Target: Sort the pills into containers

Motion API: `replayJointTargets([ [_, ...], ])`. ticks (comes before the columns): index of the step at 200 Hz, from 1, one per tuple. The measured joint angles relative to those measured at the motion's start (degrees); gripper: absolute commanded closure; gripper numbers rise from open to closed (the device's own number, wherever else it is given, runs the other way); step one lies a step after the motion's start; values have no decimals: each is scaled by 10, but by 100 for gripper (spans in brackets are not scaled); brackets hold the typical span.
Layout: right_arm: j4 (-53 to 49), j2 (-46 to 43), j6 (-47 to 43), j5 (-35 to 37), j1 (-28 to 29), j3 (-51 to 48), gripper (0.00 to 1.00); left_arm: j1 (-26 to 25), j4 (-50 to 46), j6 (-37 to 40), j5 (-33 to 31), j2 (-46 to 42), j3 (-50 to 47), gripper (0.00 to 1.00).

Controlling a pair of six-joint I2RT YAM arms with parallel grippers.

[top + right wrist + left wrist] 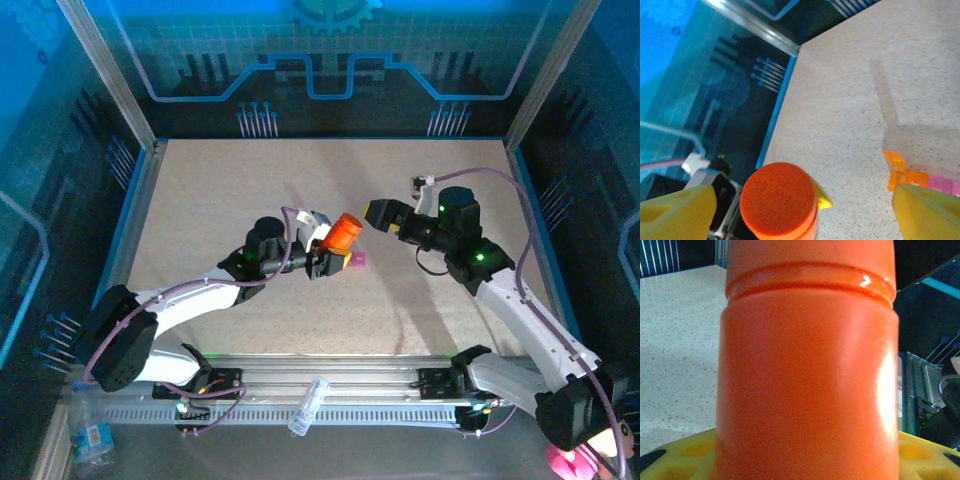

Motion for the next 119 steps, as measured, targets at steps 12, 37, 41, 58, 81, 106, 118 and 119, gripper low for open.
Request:
replayJointTargets([
  [12,-4,1,18,25,11,0,7,0,-4,2,-2,3,0,100],
  [37,-11,19,33,57,44,9,7,0,-12,2,-4,8,0,100],
  [41,-12,24,33,61,49,12,7,0,-13,2,-4,9,0,100],
  [58,-12,50,37,75,71,28,9,0,-13,2,-4,10,0,100],
  [81,-9,76,42,86,96,38,15,0,-13,2,-4,13,0,100],
  [106,-4,94,49,91,109,39,36,0,-13,2,-4,15,0,100],
  [118,1,98,48,92,111,39,46,0,-13,2,-4,15,0,100],
  [119,0,98,50,92,111,39,47,0,-13,2,-4,15,0,100],
])
